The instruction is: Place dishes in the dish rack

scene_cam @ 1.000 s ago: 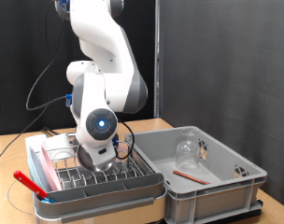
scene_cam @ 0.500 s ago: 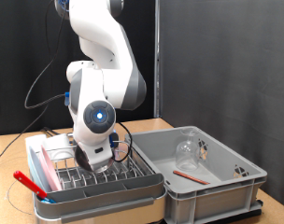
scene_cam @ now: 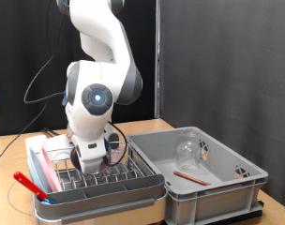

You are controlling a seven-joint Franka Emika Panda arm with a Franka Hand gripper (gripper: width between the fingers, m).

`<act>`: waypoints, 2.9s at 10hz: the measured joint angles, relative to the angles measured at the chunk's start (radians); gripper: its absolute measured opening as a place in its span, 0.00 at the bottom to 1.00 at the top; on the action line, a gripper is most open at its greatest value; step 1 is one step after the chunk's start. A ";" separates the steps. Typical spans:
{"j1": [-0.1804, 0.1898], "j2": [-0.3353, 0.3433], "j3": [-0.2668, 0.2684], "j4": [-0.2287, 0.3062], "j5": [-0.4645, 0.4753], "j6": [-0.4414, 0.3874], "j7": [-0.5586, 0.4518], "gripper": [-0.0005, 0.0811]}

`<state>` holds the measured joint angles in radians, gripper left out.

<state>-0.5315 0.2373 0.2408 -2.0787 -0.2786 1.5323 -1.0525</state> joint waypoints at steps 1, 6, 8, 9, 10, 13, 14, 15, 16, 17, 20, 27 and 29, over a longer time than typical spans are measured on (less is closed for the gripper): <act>-0.002 -0.021 -0.008 -0.011 -0.014 0.048 0.024 0.10; -0.011 -0.045 -0.053 -0.050 -0.062 0.240 0.119 0.15; -0.013 -0.049 -0.070 -0.045 -0.079 0.267 0.120 0.15; -0.015 -0.052 -0.078 -0.044 -0.082 0.280 0.129 0.15; -0.016 -0.053 -0.084 -0.044 -0.089 0.295 0.144 0.15; -0.018 -0.066 -0.100 -0.049 -0.125 0.366 0.186 0.15; -0.018 -0.066 -0.100 -0.049 -0.132 0.376 0.193 0.15; -0.018 -0.066 -0.100 -0.049 -0.136 0.416 0.209 0.15; -0.018 -0.066 -0.100 -0.049 -0.136 0.438 0.220 0.31; -0.018 -0.066 -0.100 -0.048 -0.137 0.444 0.221 0.31; -0.018 -0.067 -0.100 -0.045 -0.137 0.454 0.224 0.72; -0.010 -0.113 -0.060 -0.096 -0.081 0.477 0.144 0.99; -0.005 -0.144 -0.032 -0.131 -0.032 0.474 0.111 0.99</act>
<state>-0.5368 0.0932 0.2083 -2.2097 -0.3101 2.0062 -0.9418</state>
